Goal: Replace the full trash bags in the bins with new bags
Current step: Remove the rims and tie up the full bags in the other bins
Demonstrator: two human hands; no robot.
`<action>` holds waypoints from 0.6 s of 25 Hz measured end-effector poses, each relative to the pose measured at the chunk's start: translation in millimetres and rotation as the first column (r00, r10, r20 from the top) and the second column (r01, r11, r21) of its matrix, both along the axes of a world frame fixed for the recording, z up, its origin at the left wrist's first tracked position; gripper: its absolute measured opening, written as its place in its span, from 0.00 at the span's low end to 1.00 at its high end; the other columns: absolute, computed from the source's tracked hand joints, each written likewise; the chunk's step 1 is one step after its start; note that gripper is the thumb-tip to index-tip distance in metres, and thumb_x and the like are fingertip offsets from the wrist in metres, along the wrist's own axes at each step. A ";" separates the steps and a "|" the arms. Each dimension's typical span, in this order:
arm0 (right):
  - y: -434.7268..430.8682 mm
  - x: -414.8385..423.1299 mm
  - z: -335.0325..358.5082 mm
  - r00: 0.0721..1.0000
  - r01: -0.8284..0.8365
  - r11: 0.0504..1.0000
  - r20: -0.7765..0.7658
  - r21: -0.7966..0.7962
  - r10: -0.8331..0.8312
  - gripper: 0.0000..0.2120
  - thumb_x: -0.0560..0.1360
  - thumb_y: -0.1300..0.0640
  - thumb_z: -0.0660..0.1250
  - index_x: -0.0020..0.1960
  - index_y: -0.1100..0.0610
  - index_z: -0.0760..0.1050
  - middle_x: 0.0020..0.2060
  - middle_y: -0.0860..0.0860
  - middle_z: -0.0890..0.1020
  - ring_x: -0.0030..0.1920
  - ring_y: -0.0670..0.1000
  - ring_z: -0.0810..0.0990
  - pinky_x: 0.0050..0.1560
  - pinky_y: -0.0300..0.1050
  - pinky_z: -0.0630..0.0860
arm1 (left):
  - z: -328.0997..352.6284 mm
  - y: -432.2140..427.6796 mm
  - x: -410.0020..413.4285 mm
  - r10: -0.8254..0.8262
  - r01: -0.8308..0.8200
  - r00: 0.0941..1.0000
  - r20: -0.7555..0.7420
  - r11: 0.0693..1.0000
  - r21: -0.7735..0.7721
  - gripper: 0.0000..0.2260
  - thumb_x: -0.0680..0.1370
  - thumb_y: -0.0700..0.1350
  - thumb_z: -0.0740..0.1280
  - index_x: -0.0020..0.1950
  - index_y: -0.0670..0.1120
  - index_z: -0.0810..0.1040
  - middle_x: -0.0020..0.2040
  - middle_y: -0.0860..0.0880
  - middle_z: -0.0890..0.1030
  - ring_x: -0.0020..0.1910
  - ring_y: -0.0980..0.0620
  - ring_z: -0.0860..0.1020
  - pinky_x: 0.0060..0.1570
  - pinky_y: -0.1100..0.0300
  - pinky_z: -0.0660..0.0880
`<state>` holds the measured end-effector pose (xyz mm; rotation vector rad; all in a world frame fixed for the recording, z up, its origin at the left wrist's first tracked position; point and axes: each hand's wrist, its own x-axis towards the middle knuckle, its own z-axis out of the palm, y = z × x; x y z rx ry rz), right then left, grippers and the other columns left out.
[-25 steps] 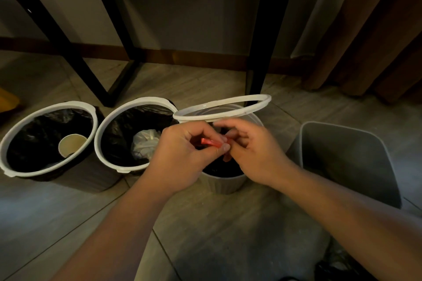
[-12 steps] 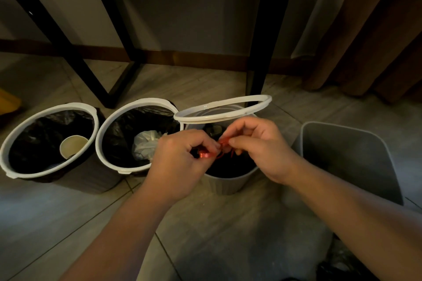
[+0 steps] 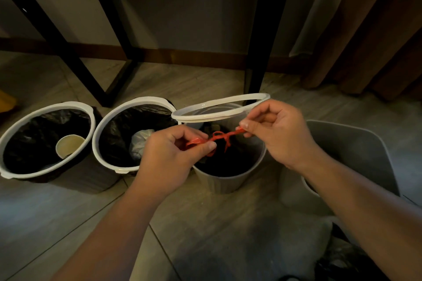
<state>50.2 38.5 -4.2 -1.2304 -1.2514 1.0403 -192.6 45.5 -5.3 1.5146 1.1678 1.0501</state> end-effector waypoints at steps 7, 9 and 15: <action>0.6 55.2 -19.6 0.995 0.067 0.977 -0.064 -0.201 -0.081 0.15 0.75 0.71 0.73 0.43 0.51 0.86 0.43 0.56 0.88 0.46 0.55 0.89 0.45 0.42 0.84 | -19.7 7.6 -25.3 0.102 -0.079 0.993 0.052 0.940 -0.332 0.10 0.76 0.38 0.76 0.44 0.35 0.77 0.39 0.36 0.85 0.38 0.50 0.86 0.38 0.62 0.82; 0.8 64.4 -30.3 0.923 0.111 0.927 -0.308 -0.358 -0.230 0.14 0.76 0.73 0.69 0.42 0.55 0.84 0.40 0.55 0.87 0.45 0.55 0.87 0.44 0.44 0.84 | -28.5 9.5 -30.1 0.171 -0.128 0.983 0.066 0.899 -0.420 0.10 0.79 0.36 0.73 0.41 0.39 0.74 0.35 0.39 0.84 0.37 0.49 0.85 0.37 0.61 0.82; 5.4 76.6 -49.0 0.627 0.166 0.811 -0.575 -0.561 -0.526 0.11 0.80 0.70 0.65 0.54 0.54 0.77 0.44 0.55 0.84 0.48 0.51 0.85 0.48 0.46 0.80 | -51.5 9.9 -44.2 0.292 -0.153 0.944 0.152 0.798 -0.582 0.15 0.80 0.36 0.71 0.39 0.45 0.70 0.36 0.45 0.85 0.35 0.50 0.85 0.33 0.60 0.82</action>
